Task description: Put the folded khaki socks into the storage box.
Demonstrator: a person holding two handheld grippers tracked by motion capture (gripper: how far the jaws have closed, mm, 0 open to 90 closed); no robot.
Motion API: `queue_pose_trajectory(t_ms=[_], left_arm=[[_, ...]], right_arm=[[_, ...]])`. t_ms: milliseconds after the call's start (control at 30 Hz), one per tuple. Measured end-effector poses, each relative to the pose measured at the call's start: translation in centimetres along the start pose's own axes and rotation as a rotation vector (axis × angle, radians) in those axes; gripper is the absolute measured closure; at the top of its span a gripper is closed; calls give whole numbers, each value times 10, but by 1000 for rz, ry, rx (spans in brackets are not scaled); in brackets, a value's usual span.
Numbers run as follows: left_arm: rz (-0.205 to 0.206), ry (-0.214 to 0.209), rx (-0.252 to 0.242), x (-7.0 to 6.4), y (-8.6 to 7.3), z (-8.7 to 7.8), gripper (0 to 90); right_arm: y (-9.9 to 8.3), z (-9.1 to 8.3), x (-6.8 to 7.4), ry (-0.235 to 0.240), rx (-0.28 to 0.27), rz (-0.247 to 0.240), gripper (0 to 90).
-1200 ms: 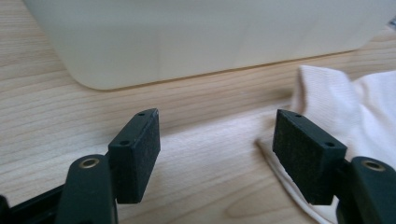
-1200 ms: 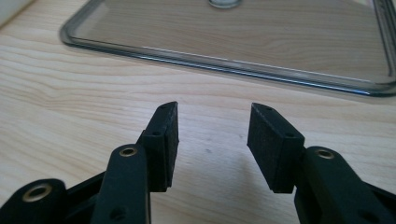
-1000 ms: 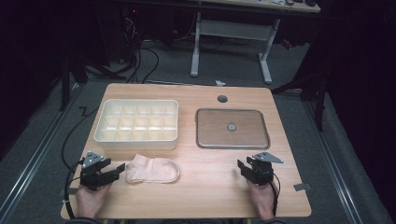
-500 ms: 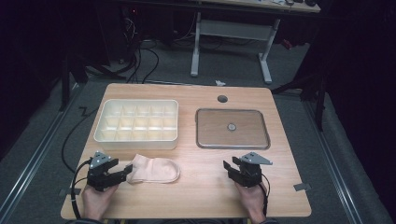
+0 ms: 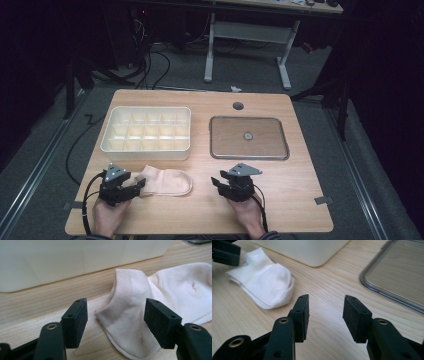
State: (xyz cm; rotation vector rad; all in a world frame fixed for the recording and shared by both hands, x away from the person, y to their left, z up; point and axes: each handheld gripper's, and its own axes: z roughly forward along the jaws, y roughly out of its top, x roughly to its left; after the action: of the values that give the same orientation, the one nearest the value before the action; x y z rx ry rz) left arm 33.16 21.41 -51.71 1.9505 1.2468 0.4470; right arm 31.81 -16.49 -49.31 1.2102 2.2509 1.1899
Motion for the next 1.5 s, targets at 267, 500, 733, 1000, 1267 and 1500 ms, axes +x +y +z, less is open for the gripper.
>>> queue_pose_trajectory(t_ms=[267,500,733,1000,1267,1500], left_arm=[[-14,6,11,-2,-2,4,367],[3,16,49,-6,-2,10,408],[26,25,73,-10,-3,14,437],[18,9,66,-9,-3,15,534],[24,-1,46,-13,-6,15,695],[20,-50,52,-10,-6,15,802]], right_arm=[[8,22,18,67,16,-15,563],[14,46,33,105,36,-29,556],[15,67,43,102,88,-53,626],[13,76,45,92,131,-74,745],[10,79,47,90,139,-97,833],[10,79,46,88,138,-95,858]])
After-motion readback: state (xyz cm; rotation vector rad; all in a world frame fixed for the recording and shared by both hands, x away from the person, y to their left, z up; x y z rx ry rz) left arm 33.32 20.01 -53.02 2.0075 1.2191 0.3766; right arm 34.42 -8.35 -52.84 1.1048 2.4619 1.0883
